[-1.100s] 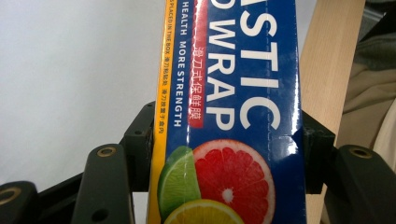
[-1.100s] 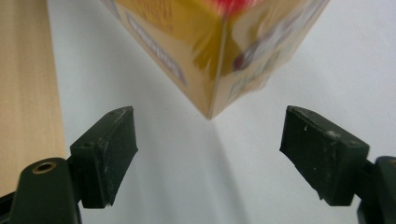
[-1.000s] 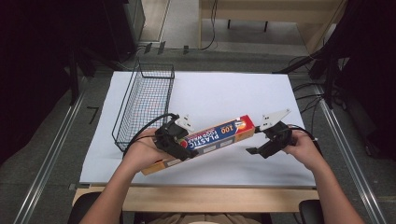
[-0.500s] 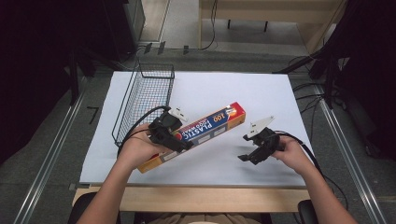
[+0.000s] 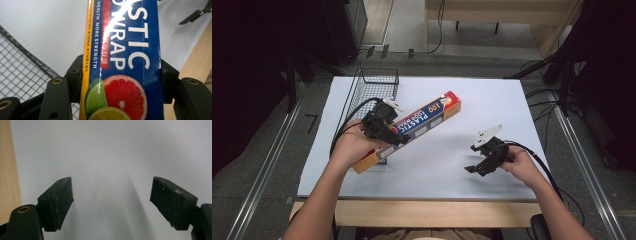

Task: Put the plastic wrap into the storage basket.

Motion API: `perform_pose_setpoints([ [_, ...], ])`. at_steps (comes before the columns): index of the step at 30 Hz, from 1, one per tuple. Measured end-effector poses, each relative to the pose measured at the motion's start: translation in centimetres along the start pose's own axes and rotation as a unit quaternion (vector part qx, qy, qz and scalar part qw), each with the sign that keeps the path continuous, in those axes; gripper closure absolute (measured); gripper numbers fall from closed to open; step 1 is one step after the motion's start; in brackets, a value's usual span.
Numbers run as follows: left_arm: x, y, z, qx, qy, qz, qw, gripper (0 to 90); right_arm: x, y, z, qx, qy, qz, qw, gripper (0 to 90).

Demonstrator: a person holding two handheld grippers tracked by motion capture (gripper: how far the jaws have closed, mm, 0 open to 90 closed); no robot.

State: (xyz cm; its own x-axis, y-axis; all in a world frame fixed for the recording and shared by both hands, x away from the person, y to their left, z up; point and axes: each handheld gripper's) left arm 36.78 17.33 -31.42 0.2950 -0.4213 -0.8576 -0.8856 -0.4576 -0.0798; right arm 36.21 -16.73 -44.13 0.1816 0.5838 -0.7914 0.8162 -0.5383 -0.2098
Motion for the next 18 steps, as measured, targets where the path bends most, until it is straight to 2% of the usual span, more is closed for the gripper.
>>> perform_pose_setpoints([
  [3,-0.1,-1.0,0.1,-0.013,0.000,-0.005,0.9999,40.0,0.2,0.0,0.0,-0.001,-0.002,0.002,1.0000,19.3],
  [5,-0.3,-1.3,0.1,-0.019,-0.002,-0.020,0.9996,40.1,0.4,-0.1,0.0,-0.005,-0.006,0.006,1.0000,19.2],
  [8,-0.5,-2.1,0.3,-0.036,0.002,-0.017,0.9992,40.0,0.6,-0.1,0.1,-0.007,-0.011,0.007,0.9999,19.2],
  [11,-0.6,-2.9,0.7,-0.053,-0.001,-0.024,0.9983,40.0,0.6,-0.1,0.1,-0.007,-0.012,0.007,0.9999,19.2],
  [16,-1.5,-4.5,1.5,-0.091,0.002,-0.049,0.9947,40.0,0.5,-0.1,0.0,-0.004,-0.007,0.002,1.0000,19.2],
  [18,-1.7,-5.2,1.7,-0.107,-0.001,-0.064,0.9923,40.0,0.5,0.0,0.0,-0.004,-0.007,0.003,1.0000,19.2],
])
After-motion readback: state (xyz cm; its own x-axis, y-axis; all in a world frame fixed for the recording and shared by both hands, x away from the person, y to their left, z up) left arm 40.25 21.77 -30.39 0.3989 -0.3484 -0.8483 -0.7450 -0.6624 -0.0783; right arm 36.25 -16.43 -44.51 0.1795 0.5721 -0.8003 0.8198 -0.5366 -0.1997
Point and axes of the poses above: each handheld gripper's, and its own axes: x roughly forward along the jaws, z roughly out of its underside, y roughly to its right, and after that the axes turned 15 degrees about x, right-handed
